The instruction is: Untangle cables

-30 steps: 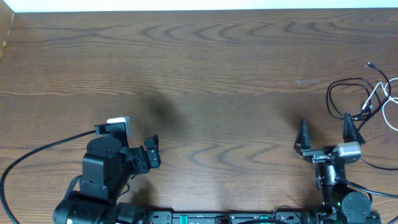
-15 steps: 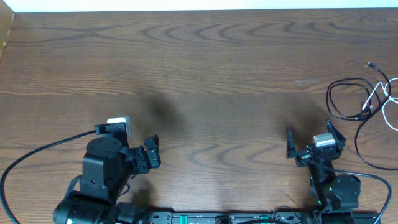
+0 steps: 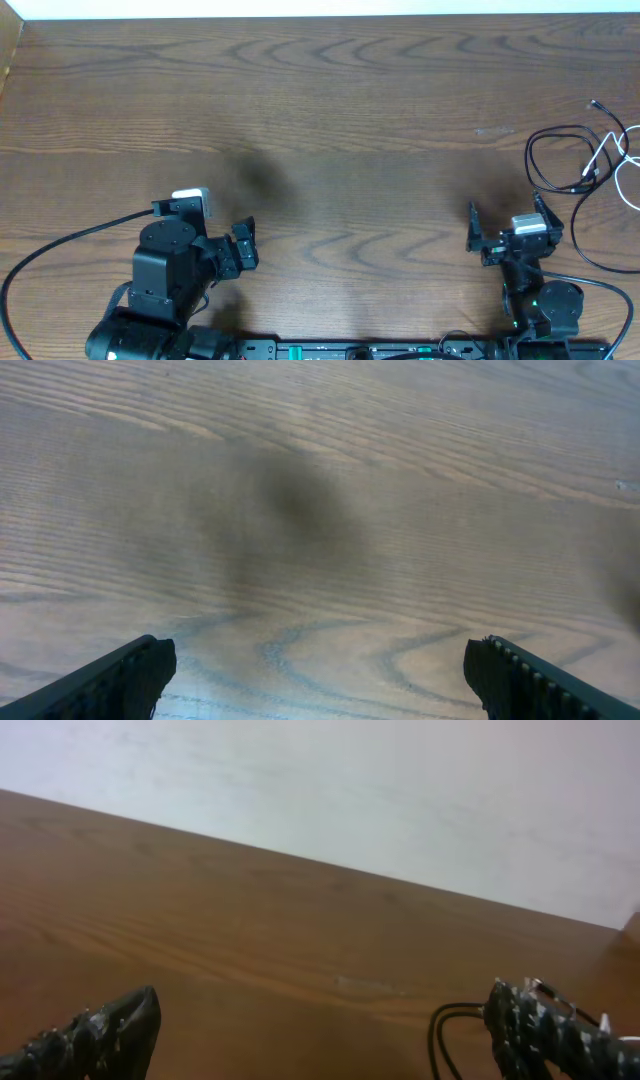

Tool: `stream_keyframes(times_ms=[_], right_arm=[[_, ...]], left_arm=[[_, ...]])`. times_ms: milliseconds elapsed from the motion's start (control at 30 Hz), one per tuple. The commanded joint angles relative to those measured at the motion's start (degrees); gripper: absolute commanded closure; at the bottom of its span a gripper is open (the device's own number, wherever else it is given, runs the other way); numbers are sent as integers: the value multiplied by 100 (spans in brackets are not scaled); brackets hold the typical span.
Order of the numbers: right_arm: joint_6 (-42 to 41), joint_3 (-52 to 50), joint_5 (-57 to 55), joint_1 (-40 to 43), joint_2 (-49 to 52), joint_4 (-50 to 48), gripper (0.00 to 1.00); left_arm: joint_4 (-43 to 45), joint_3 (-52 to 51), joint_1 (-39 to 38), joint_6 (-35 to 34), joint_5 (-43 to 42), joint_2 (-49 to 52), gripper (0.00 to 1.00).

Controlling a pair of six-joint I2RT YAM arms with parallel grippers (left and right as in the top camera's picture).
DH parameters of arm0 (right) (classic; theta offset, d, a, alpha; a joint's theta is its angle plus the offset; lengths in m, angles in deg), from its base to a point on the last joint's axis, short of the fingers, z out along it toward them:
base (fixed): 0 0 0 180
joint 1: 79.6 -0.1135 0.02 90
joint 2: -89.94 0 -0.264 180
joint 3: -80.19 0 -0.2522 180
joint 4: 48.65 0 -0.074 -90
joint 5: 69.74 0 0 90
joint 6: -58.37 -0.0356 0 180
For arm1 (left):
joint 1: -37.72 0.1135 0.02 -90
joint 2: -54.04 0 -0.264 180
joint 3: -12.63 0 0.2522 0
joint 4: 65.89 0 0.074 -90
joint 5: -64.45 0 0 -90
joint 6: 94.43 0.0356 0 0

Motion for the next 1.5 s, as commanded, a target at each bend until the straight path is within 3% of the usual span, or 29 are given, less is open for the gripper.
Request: stream_keyframes(times_ms=[0,667,1133,1467], right_arm=[[70,-9,-151,35,-39,28,1],[-208,-9,-297,35,-39,240,1],[42,-9,-293,52,-39,-107,1],[31,-9,-199,52,-39,205,1]], left_arm=[[-7,-13,4,-9,74,-4,2],[-7,-13,2,-9,74,-4,2],[-7,-15,4,-9,74,-4,2],[-7,-13,4,-9,74,-4,2]])
